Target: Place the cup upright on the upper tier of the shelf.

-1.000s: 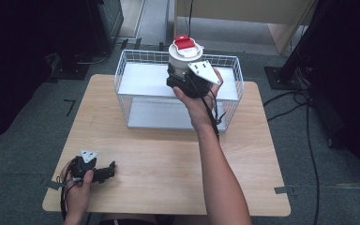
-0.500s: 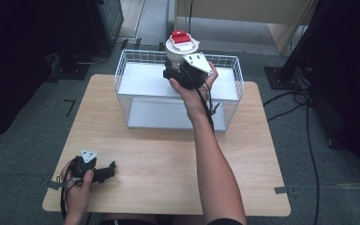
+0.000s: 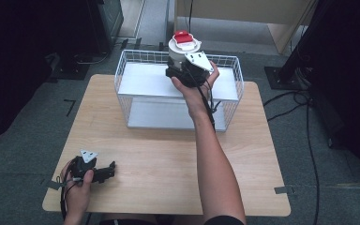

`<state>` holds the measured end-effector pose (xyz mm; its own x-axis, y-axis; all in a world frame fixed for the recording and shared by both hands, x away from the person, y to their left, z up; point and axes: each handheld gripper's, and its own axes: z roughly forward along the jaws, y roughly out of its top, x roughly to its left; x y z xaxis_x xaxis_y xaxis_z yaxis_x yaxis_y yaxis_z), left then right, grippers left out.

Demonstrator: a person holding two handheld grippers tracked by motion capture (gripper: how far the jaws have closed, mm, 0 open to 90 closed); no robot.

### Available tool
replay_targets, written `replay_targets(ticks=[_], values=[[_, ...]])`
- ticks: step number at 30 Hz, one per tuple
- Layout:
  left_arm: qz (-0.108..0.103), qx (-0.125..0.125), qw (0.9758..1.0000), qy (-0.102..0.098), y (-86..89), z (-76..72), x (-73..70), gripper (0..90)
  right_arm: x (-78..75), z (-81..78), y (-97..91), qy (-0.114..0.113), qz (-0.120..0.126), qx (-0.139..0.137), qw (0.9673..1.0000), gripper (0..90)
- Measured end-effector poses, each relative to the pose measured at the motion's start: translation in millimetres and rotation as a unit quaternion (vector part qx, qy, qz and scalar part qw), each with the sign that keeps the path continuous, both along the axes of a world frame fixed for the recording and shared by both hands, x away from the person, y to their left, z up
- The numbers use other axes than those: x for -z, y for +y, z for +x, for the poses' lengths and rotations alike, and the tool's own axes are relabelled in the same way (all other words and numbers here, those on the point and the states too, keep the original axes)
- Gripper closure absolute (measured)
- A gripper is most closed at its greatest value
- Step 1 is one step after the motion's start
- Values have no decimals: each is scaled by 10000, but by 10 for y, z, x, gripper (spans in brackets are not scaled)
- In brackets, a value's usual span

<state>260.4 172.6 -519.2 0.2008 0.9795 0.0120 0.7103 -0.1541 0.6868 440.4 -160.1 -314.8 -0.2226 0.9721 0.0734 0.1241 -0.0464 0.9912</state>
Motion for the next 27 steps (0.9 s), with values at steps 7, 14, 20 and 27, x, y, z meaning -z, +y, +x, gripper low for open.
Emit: replay_targets(ticks=[7,14,20,27], values=[[-8,-8,10000,-1,-1,0,1,5,31,-51,-36,-26,123,-41,9999,94],[-6,-6,10000,1,-1,-1,0,4,12,-64,-76,76,131,-204,9997,90],[1,-1,10000,-1,0,0,0,4,-5,-78,-86,101,184,-269,9994,45],[4,-1,10000,-3,0,0,0,4,-39,-140,-112,109,134,-403,9990,18]])
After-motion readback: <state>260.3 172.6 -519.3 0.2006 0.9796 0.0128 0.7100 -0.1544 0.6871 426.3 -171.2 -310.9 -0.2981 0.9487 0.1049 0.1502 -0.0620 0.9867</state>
